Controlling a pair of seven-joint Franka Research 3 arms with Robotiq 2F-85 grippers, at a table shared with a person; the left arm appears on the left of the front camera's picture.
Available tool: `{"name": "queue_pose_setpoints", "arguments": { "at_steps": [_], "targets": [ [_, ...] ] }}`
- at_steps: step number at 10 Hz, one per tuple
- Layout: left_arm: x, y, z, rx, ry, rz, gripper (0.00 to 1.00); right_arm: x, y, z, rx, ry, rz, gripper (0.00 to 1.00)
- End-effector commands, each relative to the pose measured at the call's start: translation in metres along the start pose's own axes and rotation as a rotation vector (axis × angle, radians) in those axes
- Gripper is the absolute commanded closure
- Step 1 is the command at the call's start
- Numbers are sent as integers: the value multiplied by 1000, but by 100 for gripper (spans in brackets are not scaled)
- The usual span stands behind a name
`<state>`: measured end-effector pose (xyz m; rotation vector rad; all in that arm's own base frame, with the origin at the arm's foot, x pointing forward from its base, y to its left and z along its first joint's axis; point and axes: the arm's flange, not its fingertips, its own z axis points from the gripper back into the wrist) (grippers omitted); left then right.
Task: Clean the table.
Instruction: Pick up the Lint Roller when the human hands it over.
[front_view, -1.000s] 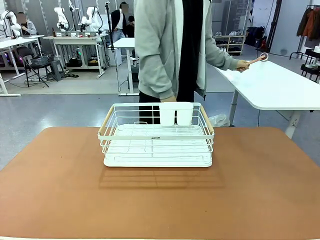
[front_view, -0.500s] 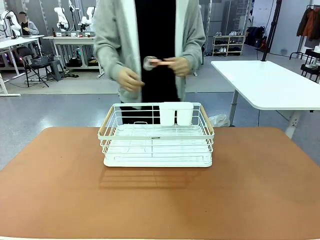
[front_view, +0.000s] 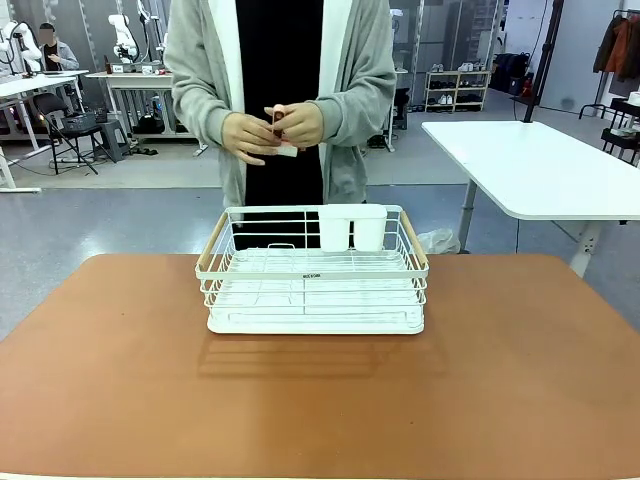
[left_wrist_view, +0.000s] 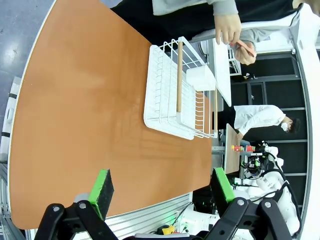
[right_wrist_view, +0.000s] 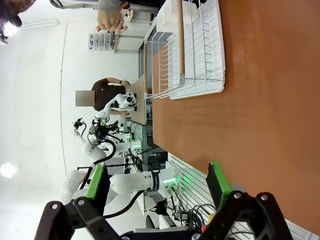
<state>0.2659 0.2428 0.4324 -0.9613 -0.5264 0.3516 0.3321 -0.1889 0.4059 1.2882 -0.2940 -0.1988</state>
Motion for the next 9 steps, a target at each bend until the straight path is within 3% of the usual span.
{"name": "queue_pose_setpoints", "arguments": {
  "at_steps": [1,9],
  "targets": [
    [2,2,2,-27,-7,-23,0,-2,1,0,13,-5,18,0],
    [2,2,2,-27,-7,-23,0,-2,1,0,13,-5,18,0]
  ]
}}
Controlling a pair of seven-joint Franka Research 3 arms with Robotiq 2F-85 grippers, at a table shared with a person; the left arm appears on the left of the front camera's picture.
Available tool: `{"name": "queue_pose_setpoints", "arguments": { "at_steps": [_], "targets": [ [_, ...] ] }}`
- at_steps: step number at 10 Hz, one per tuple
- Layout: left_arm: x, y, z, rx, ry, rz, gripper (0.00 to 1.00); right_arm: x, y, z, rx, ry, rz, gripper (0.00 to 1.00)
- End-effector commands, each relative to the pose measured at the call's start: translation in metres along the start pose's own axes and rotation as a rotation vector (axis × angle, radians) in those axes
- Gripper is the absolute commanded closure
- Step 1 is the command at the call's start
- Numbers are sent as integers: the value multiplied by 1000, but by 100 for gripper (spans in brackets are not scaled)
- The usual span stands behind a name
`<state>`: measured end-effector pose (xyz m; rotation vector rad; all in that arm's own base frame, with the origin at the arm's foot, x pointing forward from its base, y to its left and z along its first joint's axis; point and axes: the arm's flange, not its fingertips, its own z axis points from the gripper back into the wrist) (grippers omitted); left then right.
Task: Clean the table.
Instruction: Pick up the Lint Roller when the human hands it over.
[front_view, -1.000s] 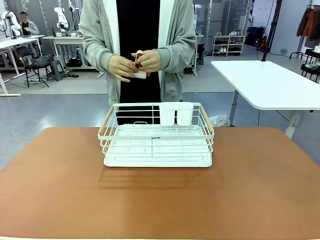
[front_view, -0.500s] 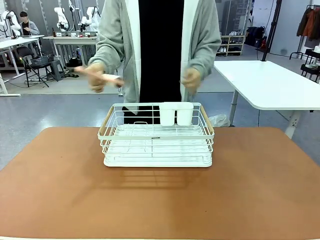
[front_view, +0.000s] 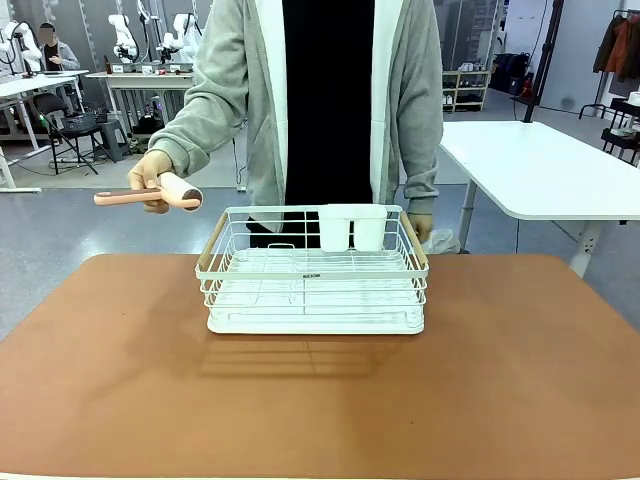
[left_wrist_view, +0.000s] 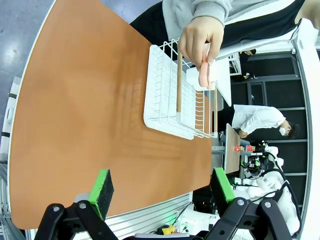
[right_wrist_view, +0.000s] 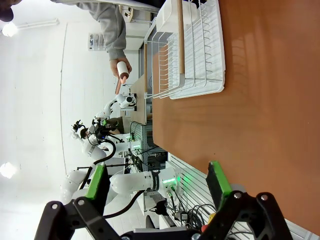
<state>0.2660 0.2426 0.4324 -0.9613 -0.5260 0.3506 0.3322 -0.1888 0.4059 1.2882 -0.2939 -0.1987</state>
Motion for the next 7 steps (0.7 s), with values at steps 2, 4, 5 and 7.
{"name": "queue_pose_setpoints", "arguments": {
  "at_steps": [2,4,5,7],
  "targets": [
    [2,2,2,-27,-8,-22,0,-2,1,0,13,-5,18,0],
    [2,2,2,-27,-8,-22,0,-2,1,0,13,-5,18,0],
    [0,0,0,0,0,0,0,-2,1,0,13,-5,18,0],
    [-1,-38,-47,64,8,90,0,-2,1,0,13,-5,18,0]
  ]
}}
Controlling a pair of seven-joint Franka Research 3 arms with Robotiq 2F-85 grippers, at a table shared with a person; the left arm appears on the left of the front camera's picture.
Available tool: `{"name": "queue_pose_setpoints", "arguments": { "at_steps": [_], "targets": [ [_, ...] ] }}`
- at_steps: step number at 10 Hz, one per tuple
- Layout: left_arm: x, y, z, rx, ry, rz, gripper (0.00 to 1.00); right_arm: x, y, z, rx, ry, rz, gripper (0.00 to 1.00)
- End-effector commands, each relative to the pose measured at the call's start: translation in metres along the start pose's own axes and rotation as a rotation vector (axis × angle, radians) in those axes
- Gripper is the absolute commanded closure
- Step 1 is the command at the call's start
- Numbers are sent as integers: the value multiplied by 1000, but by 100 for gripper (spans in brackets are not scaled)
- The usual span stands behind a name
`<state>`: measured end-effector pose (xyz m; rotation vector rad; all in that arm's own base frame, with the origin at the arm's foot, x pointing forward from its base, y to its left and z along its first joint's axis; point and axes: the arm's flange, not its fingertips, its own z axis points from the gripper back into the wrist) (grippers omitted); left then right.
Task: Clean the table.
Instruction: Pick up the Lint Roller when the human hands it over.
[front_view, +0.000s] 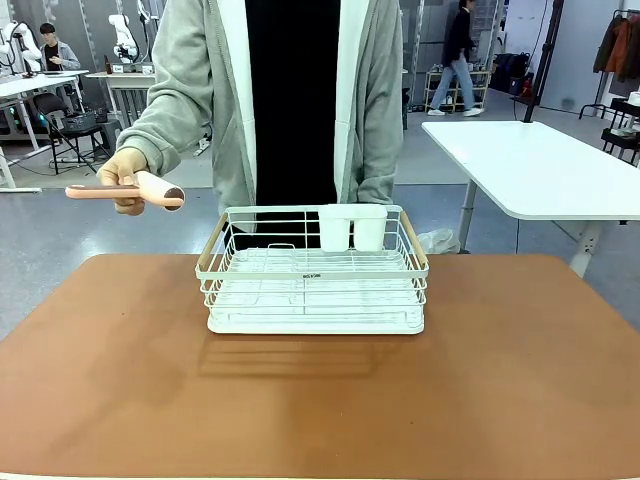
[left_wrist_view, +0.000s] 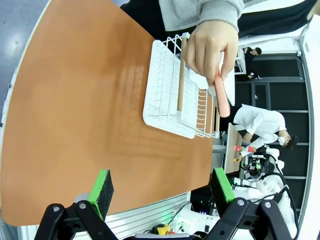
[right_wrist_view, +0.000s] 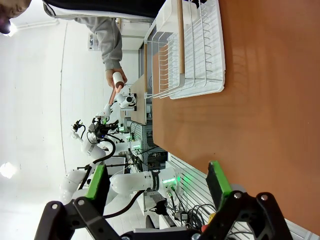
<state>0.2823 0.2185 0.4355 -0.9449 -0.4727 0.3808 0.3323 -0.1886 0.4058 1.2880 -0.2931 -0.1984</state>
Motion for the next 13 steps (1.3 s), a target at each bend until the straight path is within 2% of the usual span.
{"name": "queue_pose_setpoints", "arguments": {
  "at_steps": [1,3,6,8,13],
  "targets": [
    [-6,-38,-43,53,-38,79,0,-2,1,0,13,-5,19,0],
    [-20,-54,-78,123,-64,64,0,-2,1,0,13,-5,19,0],
    [-29,-66,-111,104,-93,84,0,-2,1,0,13,-5,19,0],
    [-33,-60,-136,140,-47,77,0,-2,1,0,13,-5,19,0],
    [-33,-63,-150,-30,-95,108,0,-2,1,0,13,-5,19,0]
  ]
}}
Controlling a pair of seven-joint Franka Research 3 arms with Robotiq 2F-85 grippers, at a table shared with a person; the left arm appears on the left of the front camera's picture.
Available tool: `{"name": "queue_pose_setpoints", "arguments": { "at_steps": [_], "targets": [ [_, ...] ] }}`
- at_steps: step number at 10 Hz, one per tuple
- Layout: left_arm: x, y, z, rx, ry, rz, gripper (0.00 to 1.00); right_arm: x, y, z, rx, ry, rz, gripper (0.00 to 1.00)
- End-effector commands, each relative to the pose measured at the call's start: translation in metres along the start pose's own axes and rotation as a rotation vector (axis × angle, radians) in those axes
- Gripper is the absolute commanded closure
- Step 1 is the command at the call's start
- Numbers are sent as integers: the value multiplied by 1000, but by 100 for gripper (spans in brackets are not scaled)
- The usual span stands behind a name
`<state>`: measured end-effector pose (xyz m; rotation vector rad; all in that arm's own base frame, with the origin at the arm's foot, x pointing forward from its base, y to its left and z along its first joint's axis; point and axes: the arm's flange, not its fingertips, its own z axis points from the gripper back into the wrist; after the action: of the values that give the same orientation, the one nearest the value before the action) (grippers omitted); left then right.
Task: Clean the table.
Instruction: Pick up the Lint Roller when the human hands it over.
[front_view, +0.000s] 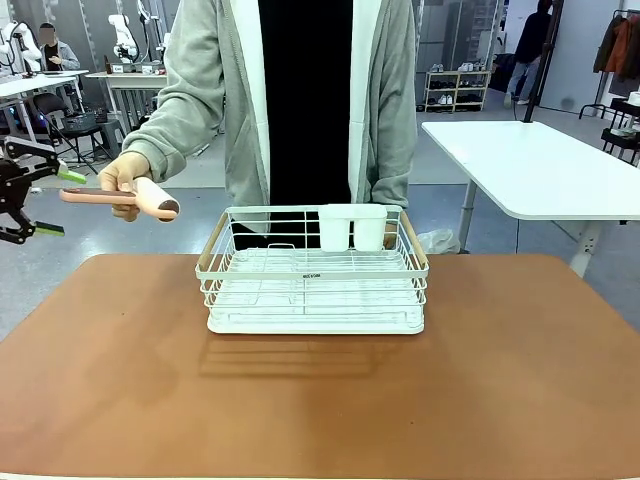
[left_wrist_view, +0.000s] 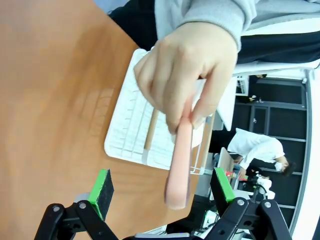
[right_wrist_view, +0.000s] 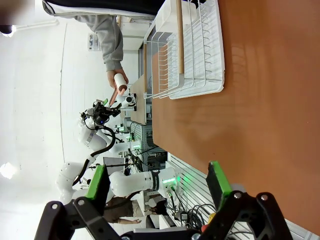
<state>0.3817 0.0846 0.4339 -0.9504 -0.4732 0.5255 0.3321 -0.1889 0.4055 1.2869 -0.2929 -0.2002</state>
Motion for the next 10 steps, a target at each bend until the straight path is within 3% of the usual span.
{"name": "queue_pose_setpoints", "arguments": {
  "at_steps": [1,8,9,10],
  "targets": [
    [-45,23,-2,-86,-26,-13,0,-2,2,0,15,-4,20,0],
    [-39,22,-8,-150,-18,-12,0,-2,2,0,15,-4,20,0],
    [-39,22,-7,-161,-27,-16,17,-2,2,0,15,-4,20,0],
    [-38,22,-6,-161,-29,-20,19,-2,2,0,15,-4,20,0]
  ]
}}
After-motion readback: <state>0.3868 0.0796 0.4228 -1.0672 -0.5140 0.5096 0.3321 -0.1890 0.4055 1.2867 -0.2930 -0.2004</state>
